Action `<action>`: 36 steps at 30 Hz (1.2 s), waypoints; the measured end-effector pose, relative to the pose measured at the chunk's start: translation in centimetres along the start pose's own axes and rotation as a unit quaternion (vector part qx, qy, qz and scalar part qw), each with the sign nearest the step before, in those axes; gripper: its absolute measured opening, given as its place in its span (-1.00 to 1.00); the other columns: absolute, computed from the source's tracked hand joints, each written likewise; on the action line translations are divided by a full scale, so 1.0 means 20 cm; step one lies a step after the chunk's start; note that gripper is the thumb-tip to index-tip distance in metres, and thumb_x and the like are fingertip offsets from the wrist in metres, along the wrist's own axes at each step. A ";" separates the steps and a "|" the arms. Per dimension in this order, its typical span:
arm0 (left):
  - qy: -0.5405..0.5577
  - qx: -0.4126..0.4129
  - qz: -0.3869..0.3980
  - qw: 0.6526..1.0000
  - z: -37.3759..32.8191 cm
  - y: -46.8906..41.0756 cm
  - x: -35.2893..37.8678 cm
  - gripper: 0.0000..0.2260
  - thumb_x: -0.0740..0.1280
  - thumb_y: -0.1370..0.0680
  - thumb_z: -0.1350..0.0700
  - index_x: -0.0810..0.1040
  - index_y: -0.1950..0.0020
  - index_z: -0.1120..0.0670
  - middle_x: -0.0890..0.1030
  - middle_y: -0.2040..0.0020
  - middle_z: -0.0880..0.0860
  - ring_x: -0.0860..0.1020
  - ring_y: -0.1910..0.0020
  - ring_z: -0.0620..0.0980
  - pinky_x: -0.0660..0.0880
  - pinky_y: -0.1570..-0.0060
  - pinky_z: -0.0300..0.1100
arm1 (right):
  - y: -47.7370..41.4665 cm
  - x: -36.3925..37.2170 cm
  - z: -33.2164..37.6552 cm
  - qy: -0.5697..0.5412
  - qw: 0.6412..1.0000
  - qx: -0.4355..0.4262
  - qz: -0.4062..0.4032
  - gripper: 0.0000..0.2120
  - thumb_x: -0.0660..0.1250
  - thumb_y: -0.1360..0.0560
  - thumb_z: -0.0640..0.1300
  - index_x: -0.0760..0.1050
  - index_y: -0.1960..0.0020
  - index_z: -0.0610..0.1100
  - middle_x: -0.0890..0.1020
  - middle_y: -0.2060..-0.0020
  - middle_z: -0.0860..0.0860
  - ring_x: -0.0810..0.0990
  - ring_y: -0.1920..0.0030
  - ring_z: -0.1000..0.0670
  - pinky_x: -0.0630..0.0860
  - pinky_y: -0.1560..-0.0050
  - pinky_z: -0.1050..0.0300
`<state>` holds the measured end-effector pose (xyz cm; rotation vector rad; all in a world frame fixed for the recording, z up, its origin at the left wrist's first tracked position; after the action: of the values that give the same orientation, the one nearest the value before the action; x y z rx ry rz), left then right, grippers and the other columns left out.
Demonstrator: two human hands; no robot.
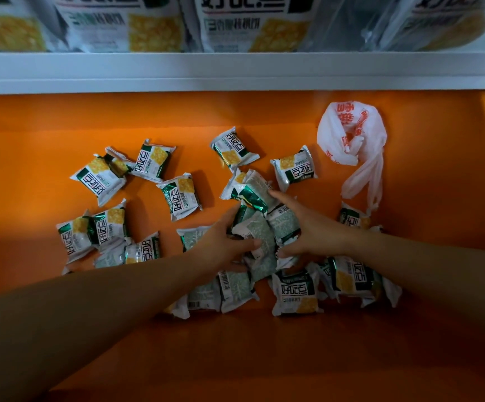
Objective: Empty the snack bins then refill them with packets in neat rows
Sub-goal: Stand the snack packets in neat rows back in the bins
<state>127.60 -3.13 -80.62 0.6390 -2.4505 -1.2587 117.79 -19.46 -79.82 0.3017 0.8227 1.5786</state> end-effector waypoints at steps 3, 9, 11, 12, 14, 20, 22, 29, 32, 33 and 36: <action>0.002 0.011 -0.004 1.000 -0.01 0.00 -0.01 -0.17 0.45 -0.46 0.22 0.04 -0.54 -0.21 0.68 0.11 0.01 0.65 0.07 0.21 0.61 0.06 0.14 | 0.01 0.00 0.01 -0.001 1.000 -0.009 -0.022 0.00 0.52 -0.37 -0.21 -0.07 -0.52 0.17 0.05 -0.54 0.08 0.18 -0.44 0.07 0.28 -0.18 0.32; 0.002 0.078 -0.028 0.997 -0.12 0.05 -0.03 -0.21 0.44 -0.46 0.25 0.11 -0.51 -0.22 0.47 0.09 -0.30 0.65 0.12 0.17 0.61 0.07 0.16 | 0.05 -0.07 0.08 0.014 0.995 -0.048 -0.085 -0.03 0.53 -0.35 -0.22 0.02 -0.50 0.23 0.16 -0.51 0.05 0.35 -0.30 0.09 0.50 -0.04 0.33; -0.010 0.107 -0.026 0.994 -0.17 0.09 -0.03 -0.21 0.45 -0.46 0.23 0.12 -0.50 -0.24 0.38 -0.01 -0.34 0.64 0.10 0.08 0.60 0.04 0.14 | 0.08 -0.10 0.12 0.019 0.992 -0.066 -0.103 -0.03 0.54 -0.34 -0.22 0.03 -0.51 0.22 0.20 -0.50 0.05 0.34 -0.34 0.08 0.48 -0.08 0.32; -0.021 0.125 -0.028 0.992 -0.19 0.11 -0.04 -0.22 0.45 -0.45 0.22 0.13 -0.50 -0.23 0.36 -0.04 -0.35 0.61 0.04 -0.02 0.59 -0.04 0.11 | 0.10 -0.11 0.14 0.028 0.991 -0.073 -0.110 -0.02 0.54 -0.33 -0.21 0.03 -0.51 0.22 0.22 -0.49 0.04 0.36 -0.35 0.06 0.49 -0.14 0.25; -0.036 0.159 -0.036 0.986 -0.24 0.17 -0.03 -0.22 0.45 -0.44 0.24 0.14 -0.52 -0.18 0.37 -0.09 -0.31 0.53 -0.09 -0.12 0.53 -0.17 0.05 | 0.15 -0.13 0.19 0.042 0.988 -0.084 -0.124 -0.01 0.55 -0.32 -0.20 0.02 -0.50 0.23 0.25 -0.48 0.03 0.38 -0.35 0.03 0.50 -0.22 0.08; -0.053 0.230 -0.030 0.971 -0.37 0.46 0.00 -0.20 0.47 -0.43 0.23 0.15 -0.51 -0.21 0.43 -0.15 -0.37 0.55 -0.21 0.02 0.51 -0.20 0.06 | 0.41 -0.16 0.41 0.076 0.974 -0.115 -0.181 -0.02 0.55 -0.31 -0.18 0.01 -0.42 0.36 0.36 -0.33 -0.03 0.45 -0.24 0.00 0.48 -0.21 0.11; -0.051 0.253 -0.033 0.966 -0.40 0.59 0.03 -0.22 0.47 -0.43 0.23 0.16 -0.49 -0.24 0.38 -0.13 -0.39 0.55 -0.20 0.03 0.54 -0.15 0.06 | 0.54 -0.16 0.48 0.100 0.967 -0.121 -0.201 -0.05 0.54 -0.33 -0.13 0.00 -0.42 0.37 0.37 -0.31 -0.04 0.42 -0.25 0.03 0.39 -0.15 0.28; -0.057 0.306 -0.018 0.950 -0.47 1.09 0.19 -0.23 0.42 -0.46 0.28 0.14 -0.50 -0.25 0.34 -0.11 -0.36 0.64 -0.02 0.08 0.60 -0.01 0.10 | 1.02 -0.11 0.70 0.150 0.943 -0.177 -0.237 -0.06 0.54 -0.35 -0.06 -0.06 -0.38 0.41 0.20 -0.48 0.04 0.17 -0.45 0.03 0.23 -0.28 0.22; -0.076 0.342 -0.008 0.937 -0.55 1.26 0.26 -0.26 0.39 -0.48 0.31 0.17 -0.45 -0.28 0.43 -0.08 -0.38 0.66 0.06 0.14 0.62 0.04 0.09 | 1.23 -0.13 0.80 0.185 0.928 -0.190 -0.263 -0.09 0.53 -0.35 0.02 -0.12 -0.21 0.57 0.17 -0.49 0.04 0.13 -0.49 -0.02 0.26 -0.38 0.02; -0.089 0.360 -0.006 0.929 -0.60 1.31 0.29 -0.27 0.38 -0.49 0.32 0.16 -0.43 -0.30 0.50 0.03 -0.42 0.66 0.06 0.15 0.62 0.05 0.07 | 1.30 -0.16 0.83 0.190 0.921 -0.198 -0.275 -0.10 0.52 -0.36 0.01 -0.12 -0.19 0.57 0.18 -0.49 0.04 0.16 -0.47 0.00 0.27 -0.36 0.06; -0.139 0.430 -0.011 0.892 -0.79 1.43 0.38 -0.28 0.38 -0.50 0.28 0.12 -0.39 -0.33 0.53 0.20 -0.51 0.64 0.05 0.15 0.62 0.05 0.01 | 1.47 -0.29 0.92 0.184 0.890 -0.240 -0.342 -0.12 0.54 -0.35 -0.07 -0.04 -0.22 0.52 0.30 -0.40 -0.02 0.29 -0.37 0.03 0.24 -0.17 0.30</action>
<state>121.56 -3.14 -47.57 0.7114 -3.2204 -0.1903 108.19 -18.11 -46.00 -0.6134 0.6828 1.1118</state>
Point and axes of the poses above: each hand's wrist, its own y-axis away from the middle knuckle, its own x-axis out of the palm, z = x × y, the point moved 2 cm from there along -y, towards the middle knuckle
